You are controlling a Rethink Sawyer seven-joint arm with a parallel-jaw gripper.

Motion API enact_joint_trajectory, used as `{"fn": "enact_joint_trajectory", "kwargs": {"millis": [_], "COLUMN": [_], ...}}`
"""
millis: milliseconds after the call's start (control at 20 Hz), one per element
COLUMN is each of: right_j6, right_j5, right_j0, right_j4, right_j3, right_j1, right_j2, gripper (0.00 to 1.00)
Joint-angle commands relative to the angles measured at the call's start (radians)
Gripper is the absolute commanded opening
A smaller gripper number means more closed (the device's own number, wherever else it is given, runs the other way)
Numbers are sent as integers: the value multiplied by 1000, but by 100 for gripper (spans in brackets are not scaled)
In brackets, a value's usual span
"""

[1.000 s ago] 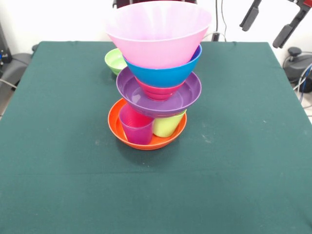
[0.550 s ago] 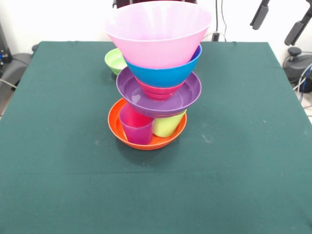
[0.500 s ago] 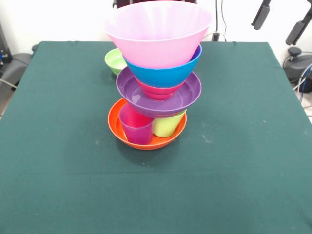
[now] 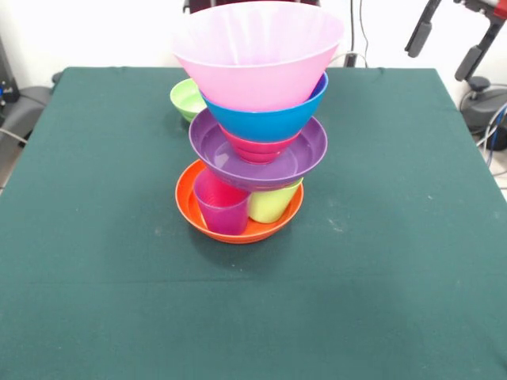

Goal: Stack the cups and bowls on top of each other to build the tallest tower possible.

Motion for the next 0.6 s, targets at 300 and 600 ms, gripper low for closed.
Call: {"fn": "enact_joint_trajectory", "kwargs": {"millis": [300,600], "right_j6": [171,161], "right_j5": [-203,-257], "right_j0": [39,50], "right_j4": [-3,-6], "right_j3": [300,350], "right_j1": [-8,-2], "right_j2": [78,80], "gripper": [100,100]}}
